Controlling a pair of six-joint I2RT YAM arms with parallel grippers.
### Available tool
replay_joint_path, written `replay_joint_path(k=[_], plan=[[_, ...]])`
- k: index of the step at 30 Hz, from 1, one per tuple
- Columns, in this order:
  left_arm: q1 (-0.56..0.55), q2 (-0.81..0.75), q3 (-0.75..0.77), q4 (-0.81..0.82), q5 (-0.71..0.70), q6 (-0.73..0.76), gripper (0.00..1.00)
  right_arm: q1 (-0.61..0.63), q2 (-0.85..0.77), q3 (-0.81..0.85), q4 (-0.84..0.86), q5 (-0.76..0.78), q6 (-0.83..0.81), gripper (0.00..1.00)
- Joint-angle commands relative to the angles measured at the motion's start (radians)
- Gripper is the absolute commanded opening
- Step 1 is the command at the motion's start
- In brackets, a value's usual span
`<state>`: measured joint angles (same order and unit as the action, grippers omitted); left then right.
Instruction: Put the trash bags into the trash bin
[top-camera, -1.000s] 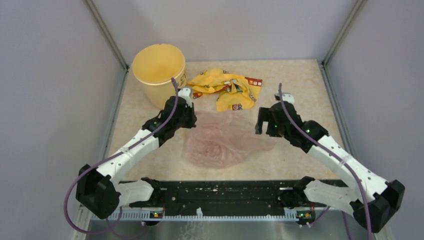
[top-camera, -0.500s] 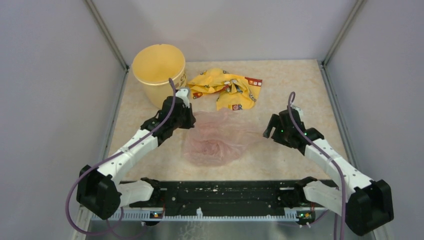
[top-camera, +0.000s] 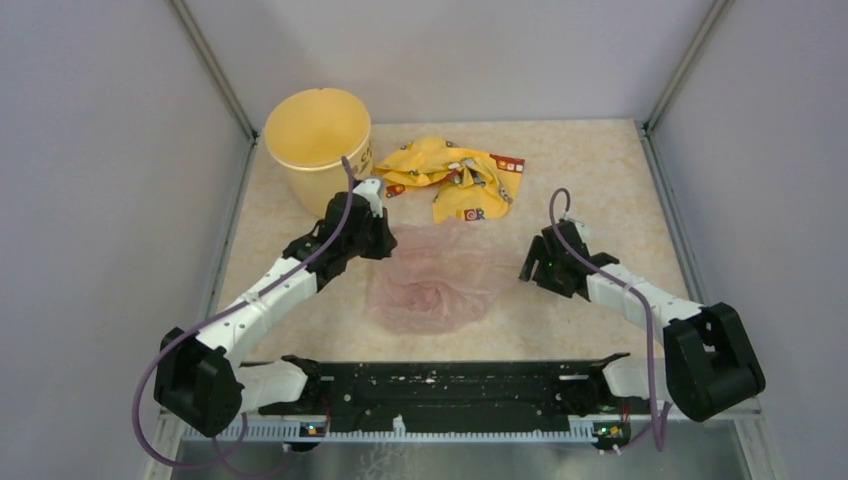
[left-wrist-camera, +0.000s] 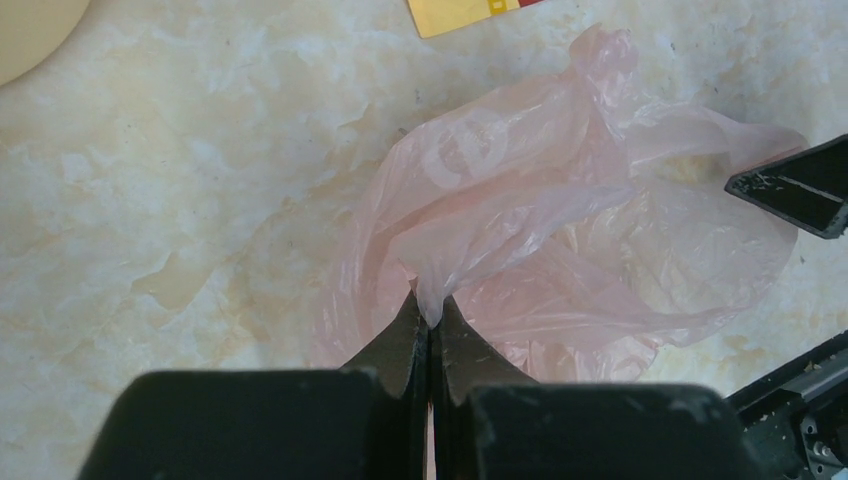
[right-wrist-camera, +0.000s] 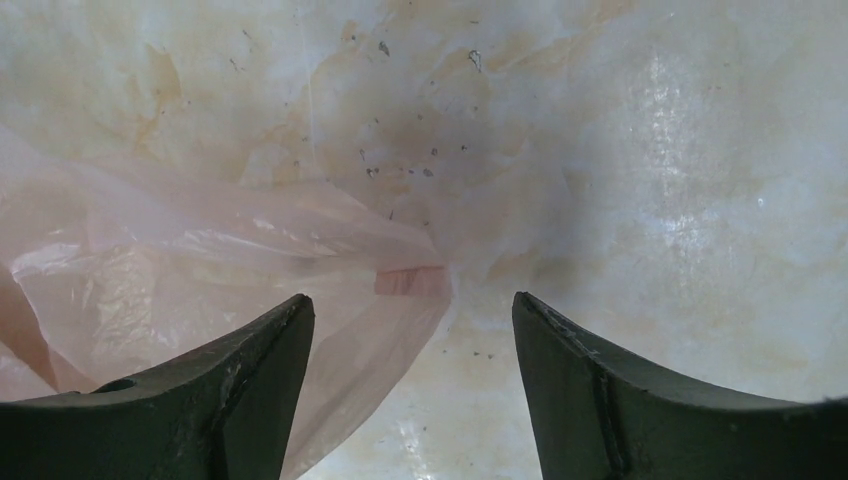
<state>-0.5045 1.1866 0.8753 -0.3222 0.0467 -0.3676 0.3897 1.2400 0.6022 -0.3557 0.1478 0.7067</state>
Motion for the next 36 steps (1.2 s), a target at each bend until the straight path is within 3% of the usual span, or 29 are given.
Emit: replay_joint_path(k=[1, 4, 5, 7, 8, 12, 14, 16, 17, 19, 22, 26, 29, 31, 36], plan=[[0.003, 0.004, 0.04, 0.04, 0.055, 0.006, 0.0, -0.008, 0.038, 0.033, 0.09, 0.03, -0.016, 0.71], [0.004, 0.013, 0.058, 0.047, 0.095, 0.005, 0.0, -0.007, 0.074, 0.034, 0.13, 0.021, -0.017, 0.62], [0.004, 0.019, 0.069, 0.055, 0.107, 0.003, 0.0, -0.008, 0.093, 0.054, 0.133, 0.02, -0.026, 0.5], [0.004, 0.04, 0.107, 0.104, 0.115, 0.001, 0.0, -0.02, 0.137, 0.187, 0.065, 0.02, -0.065, 0.09], [0.007, 0.068, 0.187, 0.122, 0.115, 0.0, 0.0, -0.033, 0.156, 0.309, 0.001, 0.026, -0.091, 0.0], [0.011, 0.288, 0.742, 0.046, 0.261, 0.001, 0.0, -0.054, 0.176, 0.971, -0.281, 0.093, -0.212, 0.0], [-0.003, 0.366, 1.018, 0.037, 0.307, -0.008, 0.0, -0.053, 0.188, 1.341, -0.341, 0.078, -0.272, 0.0], [-0.017, 0.394, 1.181, 0.068, 0.319, -0.008, 0.0, -0.049, 0.171, 1.561, -0.315, 0.038, -0.314, 0.0], [-0.021, 0.389, 1.201, 0.103, 0.326, -0.011, 0.0, -0.049, 0.145, 1.591, -0.276, 0.021, -0.329, 0.0], [-0.024, 0.345, 1.13, 0.186, 0.325, -0.013, 0.0, -0.047, 0.051, 1.467, -0.152, -0.007, -0.355, 0.0], [-0.03, 0.309, 0.916, 0.207, 0.262, 0.014, 0.0, -0.045, -0.107, 1.032, 0.028, -0.001, -0.355, 0.0], [-0.035, 0.363, 0.616, 0.111, 0.308, 0.014, 0.0, -0.017, -0.044, 0.514, 0.027, -0.076, -0.251, 0.0], [-0.055, 0.243, 0.399, 0.168, 0.267, 0.058, 0.0, 0.073, -0.144, 0.306, 0.072, 0.005, -0.217, 0.0], [-0.057, 0.156, 0.389, 0.139, 0.265, 0.083, 0.0, 0.077, -0.228, 0.401, -0.006, 0.015, -0.22, 0.0], [-0.073, 0.005, 0.546, 0.143, 0.287, 0.071, 0.0, 0.078, -0.233, 0.945, -0.203, 0.038, -0.328, 0.0]])
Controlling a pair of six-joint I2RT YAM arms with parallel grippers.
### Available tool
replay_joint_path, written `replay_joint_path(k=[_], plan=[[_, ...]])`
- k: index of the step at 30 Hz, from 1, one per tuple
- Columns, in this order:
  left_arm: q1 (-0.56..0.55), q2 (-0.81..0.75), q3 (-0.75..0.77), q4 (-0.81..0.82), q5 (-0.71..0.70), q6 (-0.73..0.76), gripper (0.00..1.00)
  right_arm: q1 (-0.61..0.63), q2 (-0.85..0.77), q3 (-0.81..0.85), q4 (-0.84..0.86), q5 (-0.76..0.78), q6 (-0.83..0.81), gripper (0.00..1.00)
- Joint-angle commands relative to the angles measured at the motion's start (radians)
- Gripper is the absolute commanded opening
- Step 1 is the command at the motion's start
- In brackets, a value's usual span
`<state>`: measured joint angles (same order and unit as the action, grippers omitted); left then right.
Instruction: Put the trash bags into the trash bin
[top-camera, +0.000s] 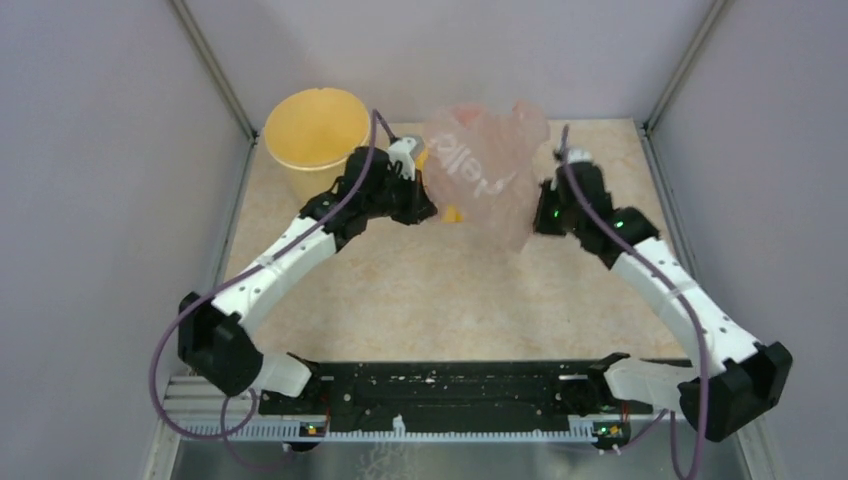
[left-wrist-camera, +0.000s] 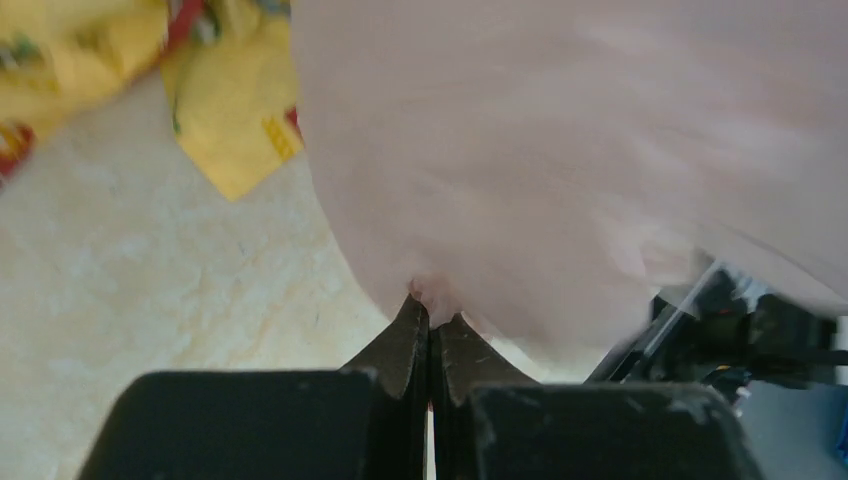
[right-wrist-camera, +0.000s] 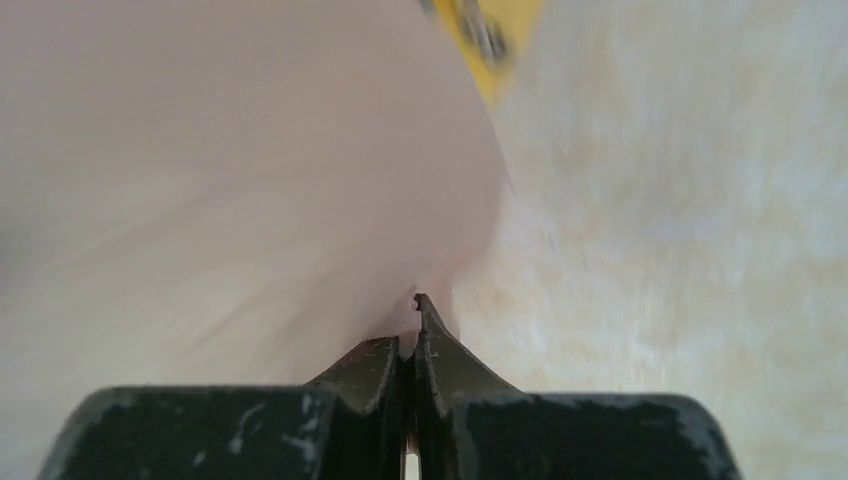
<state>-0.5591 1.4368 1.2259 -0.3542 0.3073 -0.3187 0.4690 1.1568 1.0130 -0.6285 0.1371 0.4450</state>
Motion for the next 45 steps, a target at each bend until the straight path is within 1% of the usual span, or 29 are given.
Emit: replay_joint_path(k=[1, 3, 5, 7, 11, 15, 18, 21, 24, 26, 29, 34, 37, 38, 39, 40, 41, 43, 44, 45], plan=[[-0.019, -0.255, 0.217, 0.19, 0.011, 0.018, 0.0, -0.002, -0.133, 0.614, 0.053, 0.06, -0.083, 0.0], [-0.02, -0.258, 0.254, 0.188, -0.009, 0.017, 0.0, -0.002, -0.1, 0.711, 0.034, 0.078, -0.11, 0.0], [-0.02, -0.241, 0.266, 0.173, -0.015, 0.018, 0.0, -0.001, -0.079, 0.707, 0.027, 0.091, -0.114, 0.0], [-0.019, -0.222, 0.256, 0.14, -0.021, 0.015, 0.0, -0.002, -0.086, 0.623, 0.038, 0.095, -0.092, 0.0], [-0.019, -0.229, 0.149, 0.14, -0.046, -0.006, 0.0, -0.001, -0.135, 0.389, 0.061, 0.101, -0.022, 0.0], [-0.02, -0.229, 0.109, 0.093, -0.053, 0.004, 0.0, -0.001, -0.196, 0.248, 0.044, 0.086, 0.015, 0.0], [-0.02, -0.234, 0.108, 0.07, -0.051, 0.004, 0.0, -0.001, -0.216, 0.285, 0.012, 0.102, 0.003, 0.0], [-0.019, -0.24, 0.131, 0.073, -0.048, 0.0, 0.0, -0.001, -0.196, 0.395, -0.013, 0.099, -0.031, 0.0], [-0.02, -0.227, 0.188, 0.07, -0.057, 0.001, 0.0, -0.001, -0.146, 0.521, -0.041, 0.087, -0.067, 0.0], [-0.02, -0.216, 0.221, 0.063, -0.064, 0.001, 0.0, -0.001, -0.117, 0.568, -0.052, 0.076, -0.083, 0.0], [-0.019, -0.216, 0.224, 0.057, -0.085, 0.003, 0.0, -0.001, -0.095, 0.574, -0.065, 0.065, -0.089, 0.0], [-0.019, -0.224, 0.186, 0.068, -0.106, 0.0, 0.0, -0.001, -0.103, 0.494, -0.057, 0.067, -0.077, 0.0], [-0.019, -0.163, 0.226, 0.116, -0.138, 0.011, 0.0, -0.004, -0.041, 0.506, -0.018, 0.086, -0.112, 0.0], [-0.02, -0.116, 0.259, 0.138, -0.145, 0.019, 0.0, -0.015, 0.018, 0.539, 0.0, 0.103, -0.13, 0.0], [-0.019, -0.054, 0.32, 0.151, -0.146, 0.029, 0.0, -0.04, 0.073, 0.607, 0.008, 0.097, -0.138, 0.0], [-0.017, 0.014, 0.412, 0.142, -0.138, 0.036, 0.0, -0.072, 0.133, 0.702, 0.001, 0.073, -0.136, 0.0], [-0.015, 0.093, 0.531, 0.117, -0.12, 0.04, 0.0, -0.101, 0.197, 0.845, -0.018, 0.048, -0.127, 0.0], [-0.017, 0.217, 0.807, 0.065, -0.058, 0.039, 0.0, -0.117, 0.326, 1.226, -0.104, 0.043, -0.138, 0.0], [-0.02, 0.254, 0.936, 0.063, -0.036, 0.034, 0.0, -0.116, 0.382, 1.443, -0.134, 0.025, -0.151, 0.0], [-0.023, 0.276, 1.035, 0.076, -0.027, 0.029, 0.0, -0.116, 0.421, 1.615, -0.139, 0.007, -0.16, 0.0]])
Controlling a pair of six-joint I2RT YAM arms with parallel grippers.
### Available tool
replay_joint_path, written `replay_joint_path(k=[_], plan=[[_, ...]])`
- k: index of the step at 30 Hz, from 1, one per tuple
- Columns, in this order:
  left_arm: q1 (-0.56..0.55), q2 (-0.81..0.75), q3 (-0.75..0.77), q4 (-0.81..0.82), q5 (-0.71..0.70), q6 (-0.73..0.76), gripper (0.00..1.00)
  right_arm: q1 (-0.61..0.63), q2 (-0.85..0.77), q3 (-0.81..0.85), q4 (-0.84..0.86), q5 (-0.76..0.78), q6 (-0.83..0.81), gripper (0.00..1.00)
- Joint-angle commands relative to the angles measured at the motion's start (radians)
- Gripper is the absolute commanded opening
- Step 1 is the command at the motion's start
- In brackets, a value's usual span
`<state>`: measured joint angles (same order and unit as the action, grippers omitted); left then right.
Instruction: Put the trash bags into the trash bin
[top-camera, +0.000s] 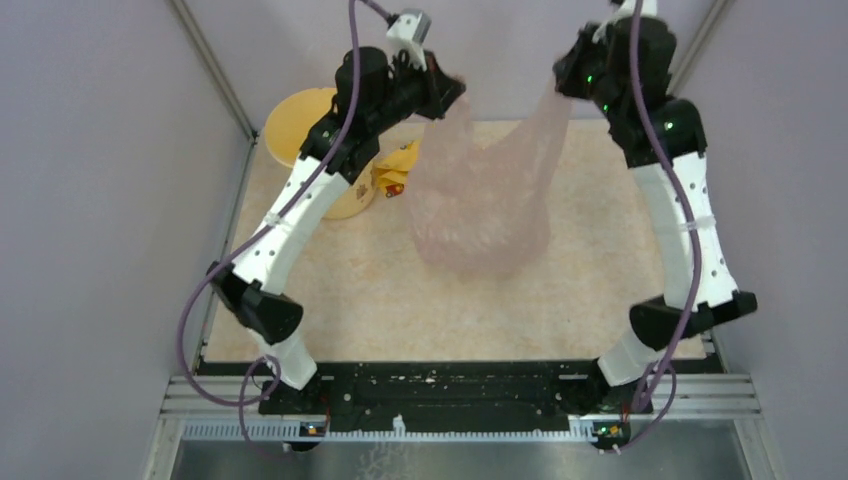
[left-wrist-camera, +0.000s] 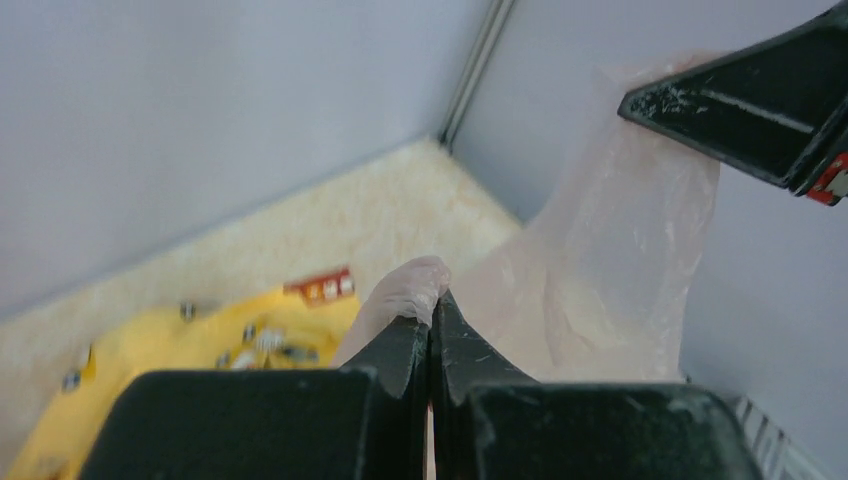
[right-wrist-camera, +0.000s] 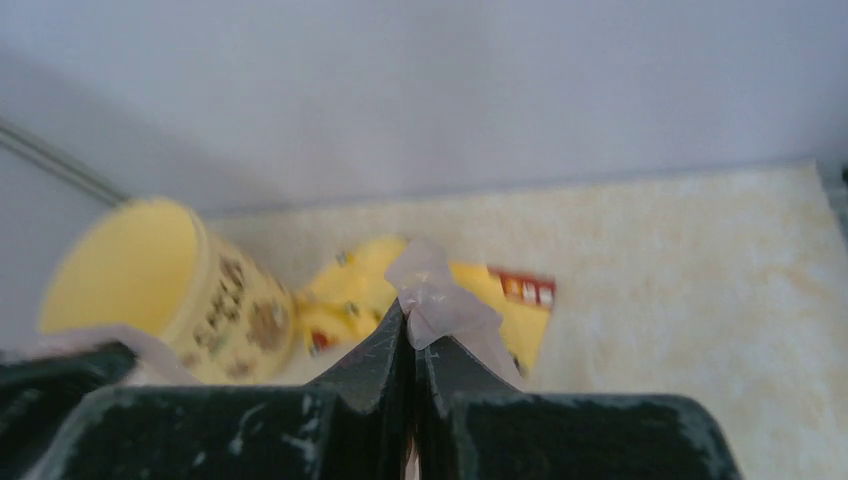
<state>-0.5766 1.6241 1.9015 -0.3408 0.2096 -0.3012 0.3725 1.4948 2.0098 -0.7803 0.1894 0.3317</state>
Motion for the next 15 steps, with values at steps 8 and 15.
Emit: replay_joint_path(k=[8, 15], plan=[[-0.006, -0.076, 0.094, 0.269, -0.006, 0.041, 0.0, -0.02, -0.447, -0.221, 0.681, -0.11, -0.063, 0.0], [-0.073, 0.031, -0.446, 0.118, -0.031, 0.057, 0.0, 0.06, -0.258, -1.072, 0.509, -0.176, 0.123, 0.0]])
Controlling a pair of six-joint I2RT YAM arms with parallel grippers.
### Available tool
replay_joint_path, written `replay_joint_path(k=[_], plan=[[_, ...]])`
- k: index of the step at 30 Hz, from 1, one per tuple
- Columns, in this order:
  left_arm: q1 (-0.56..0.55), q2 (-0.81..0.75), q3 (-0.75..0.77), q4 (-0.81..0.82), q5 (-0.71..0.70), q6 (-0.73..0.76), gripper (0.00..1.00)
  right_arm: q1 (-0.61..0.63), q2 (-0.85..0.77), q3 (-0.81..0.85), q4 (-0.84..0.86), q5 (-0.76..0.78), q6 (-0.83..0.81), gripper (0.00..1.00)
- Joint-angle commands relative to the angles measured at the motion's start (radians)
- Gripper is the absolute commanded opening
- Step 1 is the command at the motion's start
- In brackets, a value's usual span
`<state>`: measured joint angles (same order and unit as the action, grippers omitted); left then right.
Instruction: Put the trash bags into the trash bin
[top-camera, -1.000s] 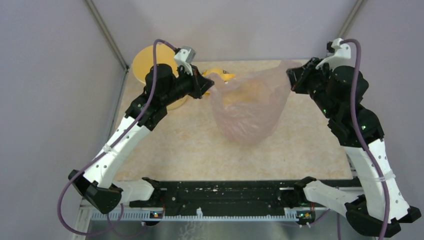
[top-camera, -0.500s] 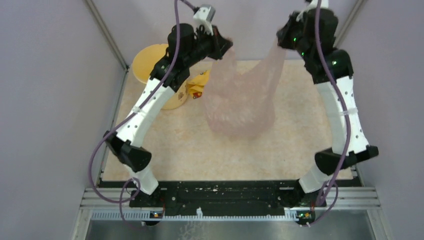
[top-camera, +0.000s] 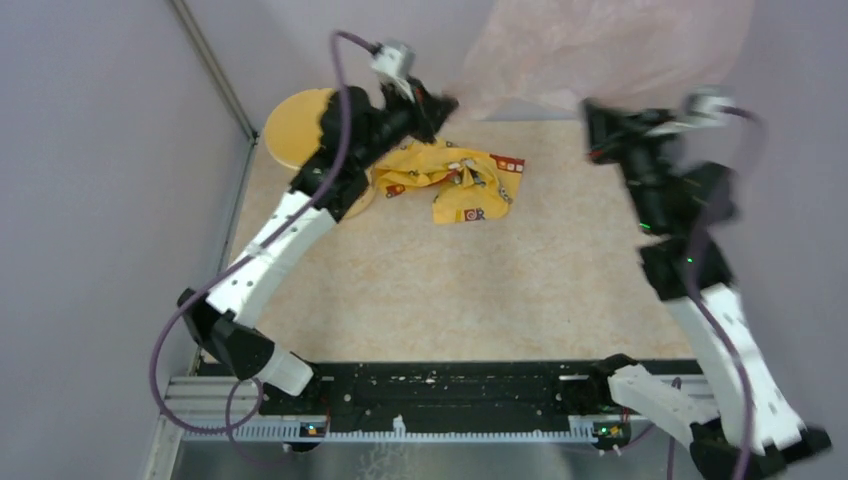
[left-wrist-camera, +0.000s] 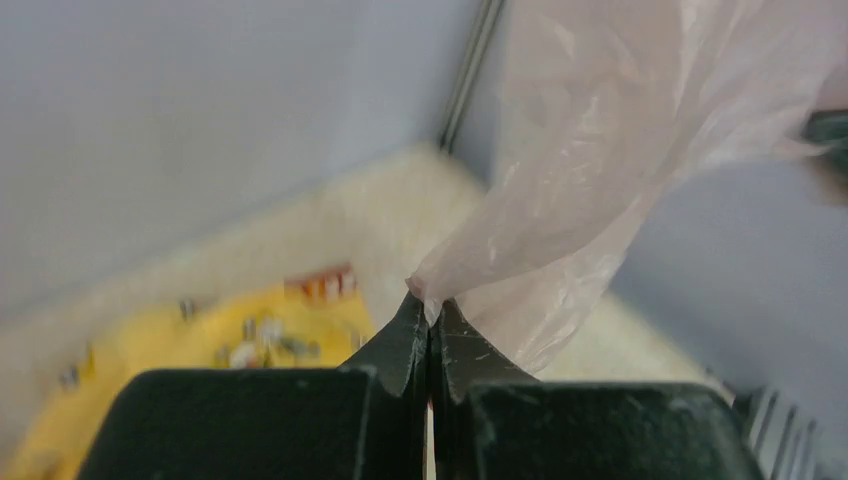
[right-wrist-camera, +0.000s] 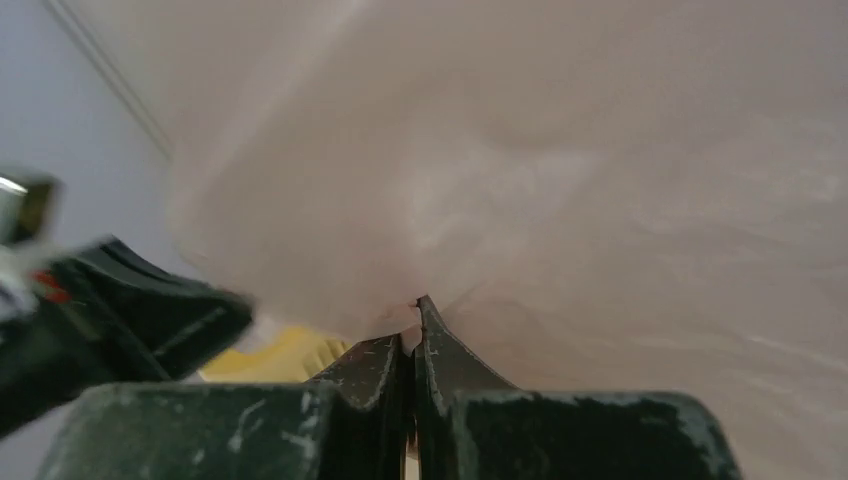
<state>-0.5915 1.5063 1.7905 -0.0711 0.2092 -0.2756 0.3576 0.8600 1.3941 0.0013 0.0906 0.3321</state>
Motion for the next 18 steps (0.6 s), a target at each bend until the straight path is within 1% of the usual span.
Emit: replay_joint_path(k=[1, 2, 3, 4, 6, 7, 9, 11, 13, 14, 15, 16, 17, 18], plan=[[-0.084, 0.098, -0.436, -0.107, -0.065, 0.051, 0.0, 0.131, 0.354, -0.526, -0.255, -0.03, 0.143, 0.0], [-0.105, 0.037, -0.527, -0.064, -0.093, 0.064, 0.0, 0.176, 0.301, -0.572, -0.233, 0.005, 0.153, 0.0], [-0.11, -0.023, -0.577, -0.049, -0.096, 0.071, 0.0, 0.196, 0.242, -0.574, -0.24, 0.019, 0.161, 0.0], [-0.113, -0.083, -0.593, -0.059, -0.11, 0.079, 0.0, 0.2, 0.189, -0.53, -0.275, 0.024, 0.164, 0.0], [-0.117, -0.181, -0.556, -0.107, -0.131, 0.095, 0.0, 0.201, 0.142, -0.339, -0.401, 0.054, 0.134, 0.0], [-0.117, -0.23, -0.517, -0.123, -0.132, 0.101, 0.0, 0.202, 0.144, -0.21, -0.474, 0.063, 0.108, 0.0], [-0.12, -0.276, -0.423, -0.125, -0.131, 0.107, 0.0, 0.201, 0.179, 0.051, -0.553, 0.08, 0.051, 0.0], [-0.12, -0.277, -0.295, -0.137, -0.119, 0.115, 0.0, 0.203, 0.238, 0.317, -0.643, 0.122, -0.008, 0.0], [-0.122, -0.252, -0.101, -0.157, -0.123, 0.127, 0.0, 0.202, 0.308, 0.583, -0.695, 0.166, -0.064, 0.0], [-0.123, -0.242, -0.038, -0.156, -0.122, 0.134, 0.0, 0.202, 0.34, 0.711, -0.712, 0.183, -0.082, 0.0], [-0.122, -0.234, 0.016, -0.148, -0.125, 0.141, 0.0, 0.202, 0.369, 0.805, -0.717, 0.182, -0.095, 0.0], [-0.122, -0.23, 0.047, -0.14, -0.132, 0.148, 0.0, 0.202, 0.375, 0.859, -0.707, 0.17, -0.103, 0.0], [-0.122, -0.225, 0.06, -0.134, -0.144, 0.157, 0.0, 0.202, 0.366, 0.853, -0.686, 0.155, -0.102, 0.0], [-0.122, -0.221, 0.057, -0.136, -0.158, 0.166, 0.0, 0.202, 0.349, 0.791, -0.654, 0.144, -0.1, 0.0]])
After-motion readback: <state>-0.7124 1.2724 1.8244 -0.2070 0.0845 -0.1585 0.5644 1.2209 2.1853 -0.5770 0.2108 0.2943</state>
